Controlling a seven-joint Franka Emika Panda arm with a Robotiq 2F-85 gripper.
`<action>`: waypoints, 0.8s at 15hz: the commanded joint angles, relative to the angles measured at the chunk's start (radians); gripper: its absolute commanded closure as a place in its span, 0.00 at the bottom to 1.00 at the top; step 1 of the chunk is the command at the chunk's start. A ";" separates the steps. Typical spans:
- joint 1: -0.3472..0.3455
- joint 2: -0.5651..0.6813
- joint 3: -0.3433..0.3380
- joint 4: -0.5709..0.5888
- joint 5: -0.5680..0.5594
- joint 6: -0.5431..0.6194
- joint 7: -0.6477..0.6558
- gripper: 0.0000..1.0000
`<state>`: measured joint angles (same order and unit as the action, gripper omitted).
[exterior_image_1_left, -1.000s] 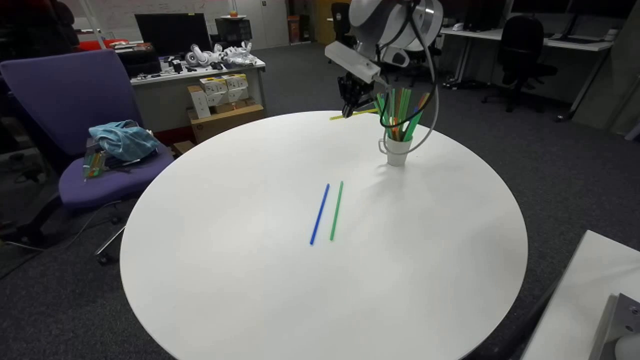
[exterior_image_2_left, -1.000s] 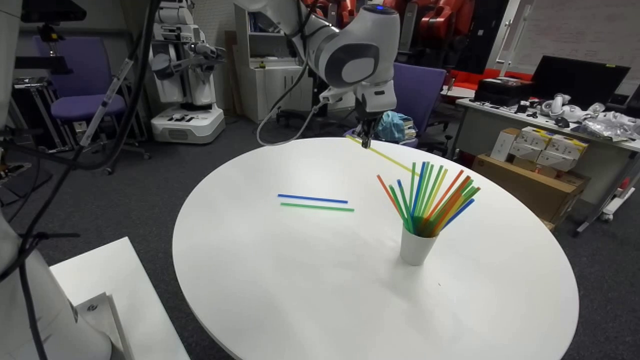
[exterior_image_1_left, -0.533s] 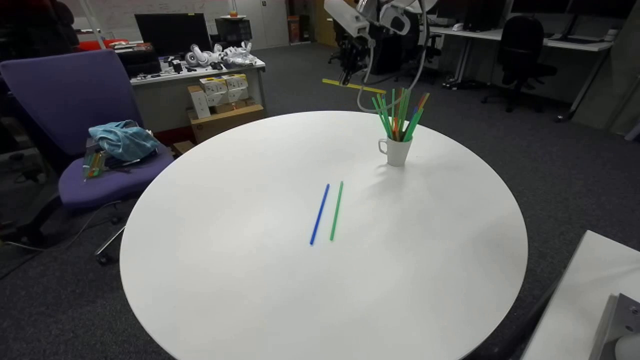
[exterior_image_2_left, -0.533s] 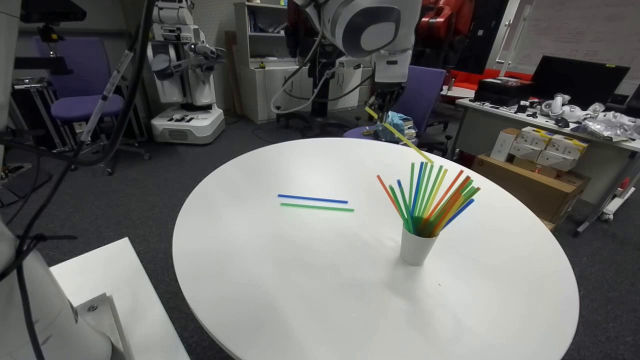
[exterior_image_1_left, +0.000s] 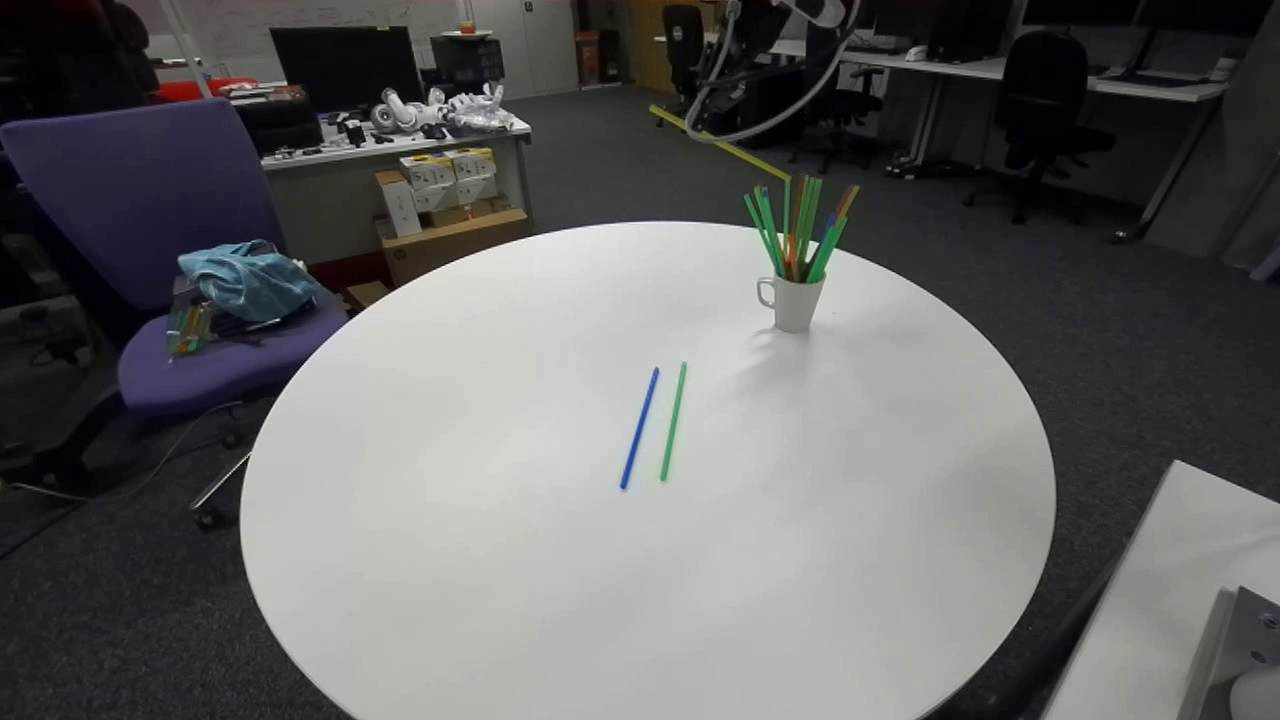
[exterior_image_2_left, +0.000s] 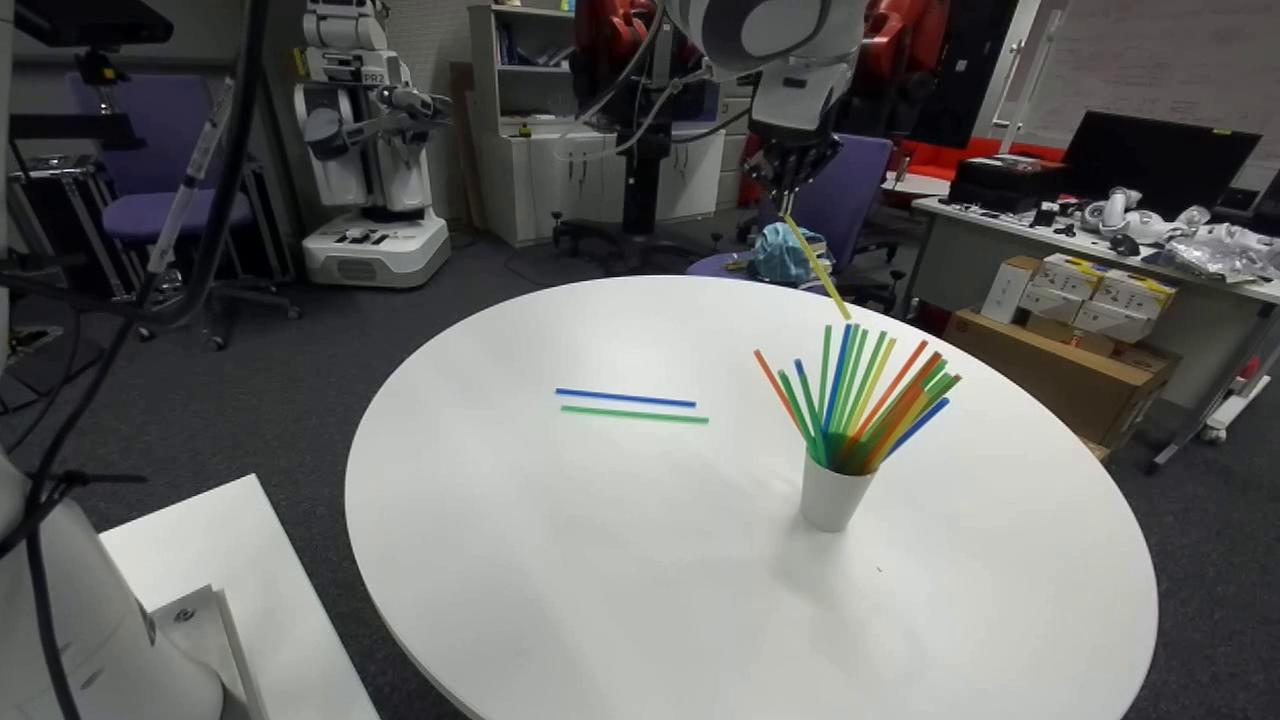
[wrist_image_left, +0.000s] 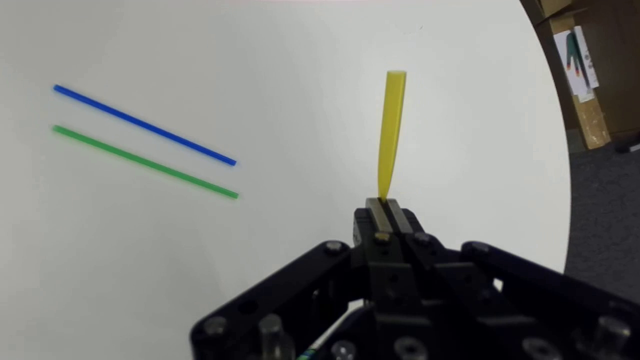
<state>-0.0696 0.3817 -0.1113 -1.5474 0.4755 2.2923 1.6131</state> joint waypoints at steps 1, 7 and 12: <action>-0.094 0.015 0.038 -0.032 0.168 -0.049 -0.024 1.00; -0.149 0.107 0.022 -0.034 0.309 -0.047 -0.047 1.00; -0.177 0.133 0.023 -0.026 0.415 -0.034 -0.103 1.00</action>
<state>-0.2210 0.5165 -0.0989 -1.5855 0.8229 2.2635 1.5562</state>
